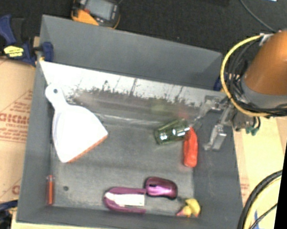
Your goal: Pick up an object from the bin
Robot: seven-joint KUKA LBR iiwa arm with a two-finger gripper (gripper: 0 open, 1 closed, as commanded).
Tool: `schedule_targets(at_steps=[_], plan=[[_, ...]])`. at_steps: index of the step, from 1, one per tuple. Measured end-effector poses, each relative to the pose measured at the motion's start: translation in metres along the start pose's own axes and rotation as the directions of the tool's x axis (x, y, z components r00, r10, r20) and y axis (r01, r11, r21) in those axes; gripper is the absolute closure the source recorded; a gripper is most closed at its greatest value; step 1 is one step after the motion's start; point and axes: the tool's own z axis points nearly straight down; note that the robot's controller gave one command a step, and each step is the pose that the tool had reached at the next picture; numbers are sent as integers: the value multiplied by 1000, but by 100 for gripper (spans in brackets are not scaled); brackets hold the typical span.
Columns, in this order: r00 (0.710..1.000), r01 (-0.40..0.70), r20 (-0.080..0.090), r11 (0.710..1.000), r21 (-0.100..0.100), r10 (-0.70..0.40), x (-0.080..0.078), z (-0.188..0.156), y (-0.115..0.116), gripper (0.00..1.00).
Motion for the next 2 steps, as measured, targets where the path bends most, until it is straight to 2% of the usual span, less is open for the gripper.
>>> schedule_targets(at_steps=[1, 2], plan=[[1000, 3, 8, 1000, 1, -3, -1, -6, 1, 0], [1000, 24, 12, 1000, 2, -24, -15, 79, 29, 0]])
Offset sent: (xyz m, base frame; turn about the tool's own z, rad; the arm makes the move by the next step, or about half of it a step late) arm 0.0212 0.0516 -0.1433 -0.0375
